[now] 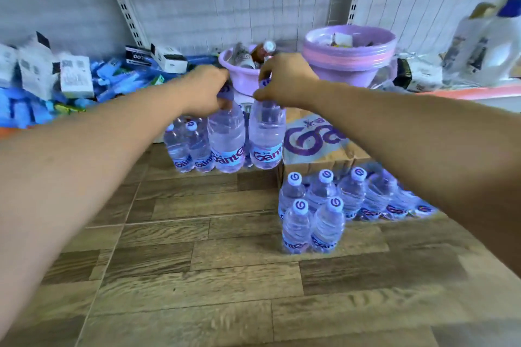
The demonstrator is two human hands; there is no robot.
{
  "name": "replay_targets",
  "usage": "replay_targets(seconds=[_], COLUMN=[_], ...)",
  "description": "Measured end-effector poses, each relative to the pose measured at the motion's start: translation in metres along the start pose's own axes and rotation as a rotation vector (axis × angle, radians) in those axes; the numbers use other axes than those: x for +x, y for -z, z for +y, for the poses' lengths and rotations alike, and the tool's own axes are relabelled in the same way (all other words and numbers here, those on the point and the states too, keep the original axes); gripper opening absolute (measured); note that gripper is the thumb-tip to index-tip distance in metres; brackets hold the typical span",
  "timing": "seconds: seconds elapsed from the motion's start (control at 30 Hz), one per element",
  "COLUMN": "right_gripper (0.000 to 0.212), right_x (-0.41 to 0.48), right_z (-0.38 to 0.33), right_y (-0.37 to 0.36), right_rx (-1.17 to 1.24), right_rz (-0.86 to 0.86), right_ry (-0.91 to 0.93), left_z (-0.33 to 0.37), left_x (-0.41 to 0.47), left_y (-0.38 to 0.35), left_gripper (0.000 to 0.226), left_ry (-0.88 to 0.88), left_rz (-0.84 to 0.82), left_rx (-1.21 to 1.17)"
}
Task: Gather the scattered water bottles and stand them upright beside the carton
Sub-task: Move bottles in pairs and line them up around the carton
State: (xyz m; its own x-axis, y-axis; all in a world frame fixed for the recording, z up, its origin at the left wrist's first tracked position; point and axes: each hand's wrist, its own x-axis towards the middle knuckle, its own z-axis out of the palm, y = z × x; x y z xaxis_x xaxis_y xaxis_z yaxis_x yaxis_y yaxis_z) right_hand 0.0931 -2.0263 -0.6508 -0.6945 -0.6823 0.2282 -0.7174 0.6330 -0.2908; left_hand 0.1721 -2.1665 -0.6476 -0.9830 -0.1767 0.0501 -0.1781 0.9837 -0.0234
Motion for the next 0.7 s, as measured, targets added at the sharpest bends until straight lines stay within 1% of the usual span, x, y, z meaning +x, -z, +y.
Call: replay_targets(seconds=[0.17,0.33,0.47,0.57,0.63,0.7], right_gripper=[0.028,0.028,0.029,0.024,0.023,0.023], right_x=[-0.027,-0.057,-0.081,-0.095,-0.102,-0.109], right_z=[0.044,0.092,0.132,0.16,0.179,0.194], right_y=[0.052,0.077,0.08,0.079,0.074,0.067], right_rx=[-0.038,-0.04,-0.043,-0.022,0.017,0.033], right_rz=[0.041,0.072,0.05,0.022,0.021,0.015], right_ry=[-0.04,-0.131,-0.182,-0.25,-0.291,-0.311], left_z=[0.068,0.127,0.177,0.202,0.217,0.229], left_x=[0.014,0.025,0.035,0.043,0.046,0.049], left_y=[0.034,0.034,0.02,0.008,-0.002,-0.012], left_gripper=[0.039,0.034,0.027,0.019,0.023,0.033], left_ry=[-0.046,-0.064,-0.146,-0.19,-0.2,-0.215], left_rz=[0.052,0.099,0.076,0.028,-0.003,-0.023], left_rx=[-0.026,-0.113,-0.14,-0.152,-0.155,-0.177])
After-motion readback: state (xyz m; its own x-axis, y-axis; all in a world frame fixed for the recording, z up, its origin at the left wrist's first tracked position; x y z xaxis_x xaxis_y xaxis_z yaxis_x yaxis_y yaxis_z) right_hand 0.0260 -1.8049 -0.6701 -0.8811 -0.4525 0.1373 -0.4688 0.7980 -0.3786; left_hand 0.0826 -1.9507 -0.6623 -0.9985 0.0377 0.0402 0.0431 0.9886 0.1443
